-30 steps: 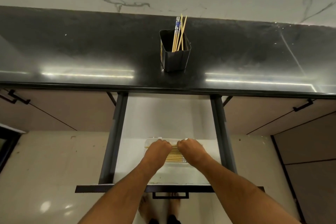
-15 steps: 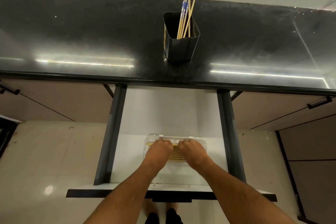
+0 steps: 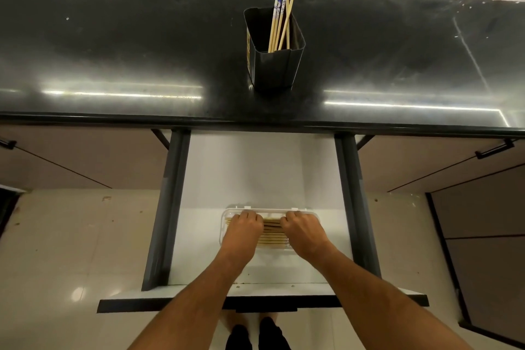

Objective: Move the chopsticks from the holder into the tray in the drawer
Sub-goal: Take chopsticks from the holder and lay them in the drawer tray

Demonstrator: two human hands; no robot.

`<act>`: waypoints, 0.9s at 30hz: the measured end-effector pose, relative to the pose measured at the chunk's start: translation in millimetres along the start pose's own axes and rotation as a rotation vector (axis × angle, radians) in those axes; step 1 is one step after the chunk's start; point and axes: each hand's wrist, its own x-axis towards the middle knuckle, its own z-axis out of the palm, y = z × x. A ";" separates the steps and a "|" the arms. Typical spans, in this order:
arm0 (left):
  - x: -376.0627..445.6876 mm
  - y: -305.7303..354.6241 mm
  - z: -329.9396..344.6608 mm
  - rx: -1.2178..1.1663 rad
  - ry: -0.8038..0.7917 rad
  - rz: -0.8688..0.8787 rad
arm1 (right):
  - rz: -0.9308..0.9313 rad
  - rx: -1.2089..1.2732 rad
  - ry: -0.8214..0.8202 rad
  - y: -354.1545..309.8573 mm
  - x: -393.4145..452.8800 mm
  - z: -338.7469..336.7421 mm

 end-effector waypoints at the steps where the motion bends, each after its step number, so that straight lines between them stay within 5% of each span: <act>1: -0.2 -0.3 0.5 -0.006 -0.005 -0.006 | -0.002 0.008 0.002 -0.3 0.6 1.3; 21: -0.8 -2.4 16.7 -0.226 0.094 -0.106 | 0.025 0.068 0.074 10.2 -0.3 17.5; 27: -9.7 -4.7 16.7 -0.307 0.233 -0.126 | 0.049 0.225 0.193 13.3 -8.2 18.5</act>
